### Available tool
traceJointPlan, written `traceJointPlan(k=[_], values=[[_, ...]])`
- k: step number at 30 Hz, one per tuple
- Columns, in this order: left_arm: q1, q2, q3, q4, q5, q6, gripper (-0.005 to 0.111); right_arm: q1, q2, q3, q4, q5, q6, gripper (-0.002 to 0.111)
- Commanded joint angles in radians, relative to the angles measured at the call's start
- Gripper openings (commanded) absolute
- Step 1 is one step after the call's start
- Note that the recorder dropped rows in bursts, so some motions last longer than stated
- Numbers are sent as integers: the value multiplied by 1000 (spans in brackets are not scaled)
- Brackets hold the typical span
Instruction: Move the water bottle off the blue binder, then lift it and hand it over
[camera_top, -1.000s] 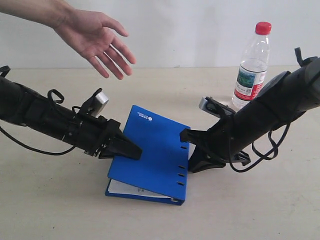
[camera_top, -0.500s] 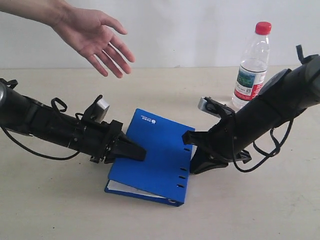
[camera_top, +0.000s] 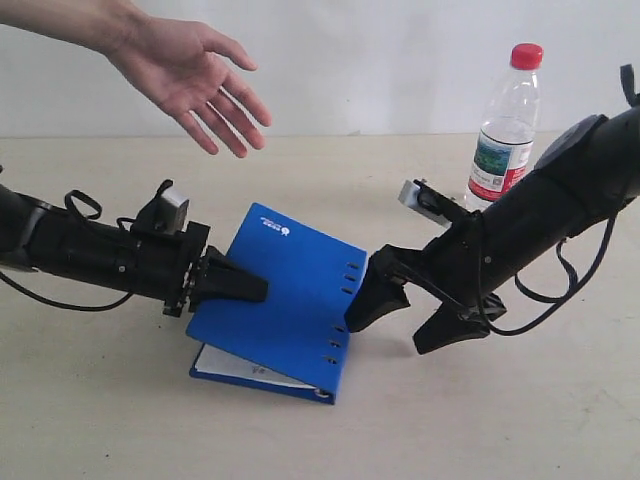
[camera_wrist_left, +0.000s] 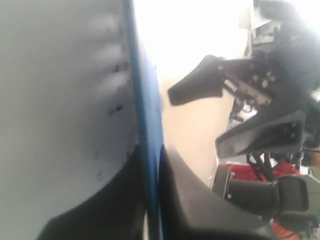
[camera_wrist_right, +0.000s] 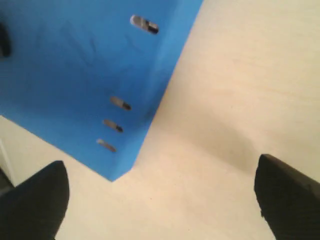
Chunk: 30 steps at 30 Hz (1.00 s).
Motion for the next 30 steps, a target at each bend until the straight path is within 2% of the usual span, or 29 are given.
traceJointPlan(k=[1, 6, 23, 26, 30], values=[[3, 0, 6, -49, 23, 33, 4, -6, -10, -4, 28, 17, -48, 92], [3, 3, 6, -56, 23, 35, 4, -6, -10, -4, 39, -28, -48, 92], [3, -128, 6, -96, 23, 5, 4, -8, -10, -32, 76, 13, -126, 92], [3, -130, 6, -95, 23, 6, 4, -8, -10, -52, 161, -22, -161, 92], [3, -130, 6, -81, 23, 1, 4, -8, -8, -52, 374, -95, -274, 92]])
